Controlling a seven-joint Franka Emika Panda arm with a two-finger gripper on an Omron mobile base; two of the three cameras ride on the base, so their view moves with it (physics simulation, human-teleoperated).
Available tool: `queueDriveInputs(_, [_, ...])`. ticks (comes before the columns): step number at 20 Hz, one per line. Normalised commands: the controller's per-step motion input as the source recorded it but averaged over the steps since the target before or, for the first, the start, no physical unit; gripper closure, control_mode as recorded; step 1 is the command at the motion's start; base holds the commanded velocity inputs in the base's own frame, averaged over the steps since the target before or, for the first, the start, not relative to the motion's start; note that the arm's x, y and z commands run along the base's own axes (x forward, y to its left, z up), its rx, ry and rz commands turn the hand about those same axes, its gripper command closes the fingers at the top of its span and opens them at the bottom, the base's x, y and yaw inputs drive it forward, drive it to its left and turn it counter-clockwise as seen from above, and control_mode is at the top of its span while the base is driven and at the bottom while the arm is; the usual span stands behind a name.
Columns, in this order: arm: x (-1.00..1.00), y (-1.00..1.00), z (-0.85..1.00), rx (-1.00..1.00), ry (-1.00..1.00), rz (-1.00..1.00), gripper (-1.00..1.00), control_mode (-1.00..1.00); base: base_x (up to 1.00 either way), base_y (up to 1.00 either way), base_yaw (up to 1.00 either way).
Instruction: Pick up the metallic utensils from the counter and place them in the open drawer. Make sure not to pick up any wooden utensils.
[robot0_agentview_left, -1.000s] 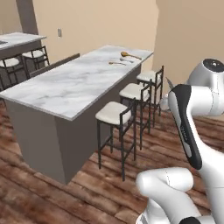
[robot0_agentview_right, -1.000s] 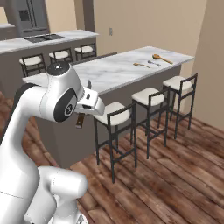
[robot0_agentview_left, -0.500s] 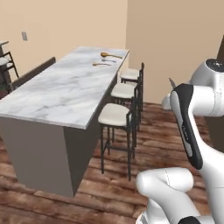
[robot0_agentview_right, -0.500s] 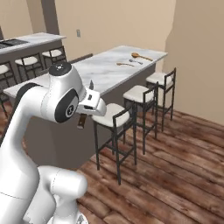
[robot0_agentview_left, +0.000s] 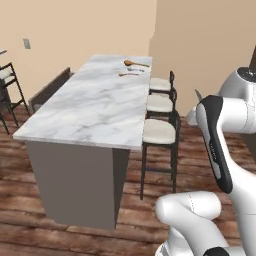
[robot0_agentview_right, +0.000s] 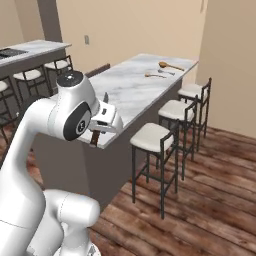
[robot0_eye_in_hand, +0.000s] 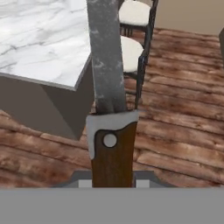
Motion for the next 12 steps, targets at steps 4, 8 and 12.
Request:
queueDriveInputs(4, [0.00,0.00,0.00,0.00,0.00,0.00,1.00,1.00,-0.04,1.00,-0.21])
queueDriveInputs(8, [0.00,0.00,0.00,0.00,0.00,0.00,1.00,1.00,-0.04,1.00,-0.22])
queueDriveInputs(12, [0.00,0.00,0.00,0.00,0.00,0.00,1.00,1.00,0.00,1.00,-0.24])
